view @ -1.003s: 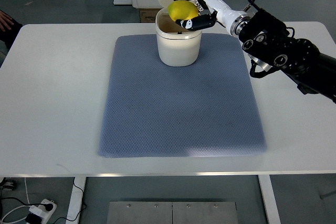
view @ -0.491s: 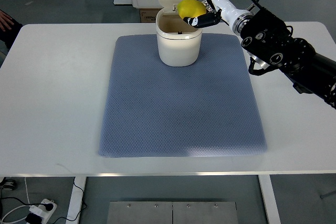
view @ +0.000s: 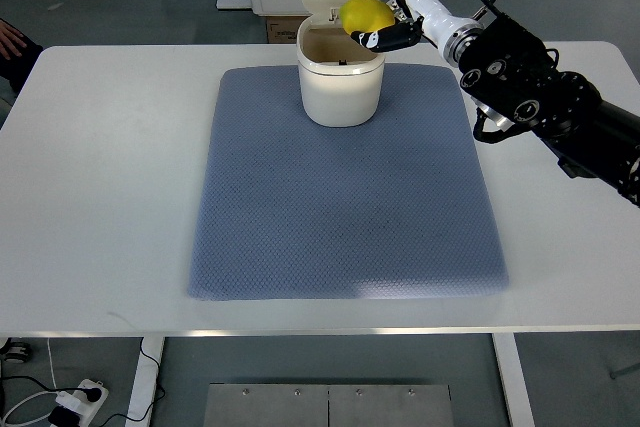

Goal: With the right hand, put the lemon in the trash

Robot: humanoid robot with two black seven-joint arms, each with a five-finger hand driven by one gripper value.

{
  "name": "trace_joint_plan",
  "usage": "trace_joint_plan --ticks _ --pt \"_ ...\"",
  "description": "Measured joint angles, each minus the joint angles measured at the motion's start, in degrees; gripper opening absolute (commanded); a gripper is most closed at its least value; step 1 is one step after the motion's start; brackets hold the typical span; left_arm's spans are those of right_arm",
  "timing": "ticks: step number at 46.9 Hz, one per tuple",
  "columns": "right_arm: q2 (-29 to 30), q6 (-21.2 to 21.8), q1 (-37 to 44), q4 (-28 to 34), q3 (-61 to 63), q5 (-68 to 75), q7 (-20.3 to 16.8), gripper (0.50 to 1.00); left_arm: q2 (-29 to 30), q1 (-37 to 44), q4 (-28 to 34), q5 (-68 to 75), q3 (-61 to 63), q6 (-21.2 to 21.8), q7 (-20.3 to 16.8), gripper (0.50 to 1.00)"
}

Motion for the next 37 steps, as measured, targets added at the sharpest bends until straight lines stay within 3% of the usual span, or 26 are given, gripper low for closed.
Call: trace_joint_plan --ticks 6,15,37 --pt "0.0 -0.3 0.0 0.0 0.0 0.0 0.0 0.794 0.0 0.0 0.0 0.0 0.0 0.0 0.0 1.0" --pt "0.0 -0.4 0.0 0.0 0.1 0.0 0.1 0.903 0.0 0.0 0.0 0.0 0.0 0.0 0.0 1.0" --pt "0.0 -0.4 0.2 0.1 0.0 0.0 0.3 0.987 0.0 0.0 0.0 0.0 0.0 0.0 0.0 1.0"
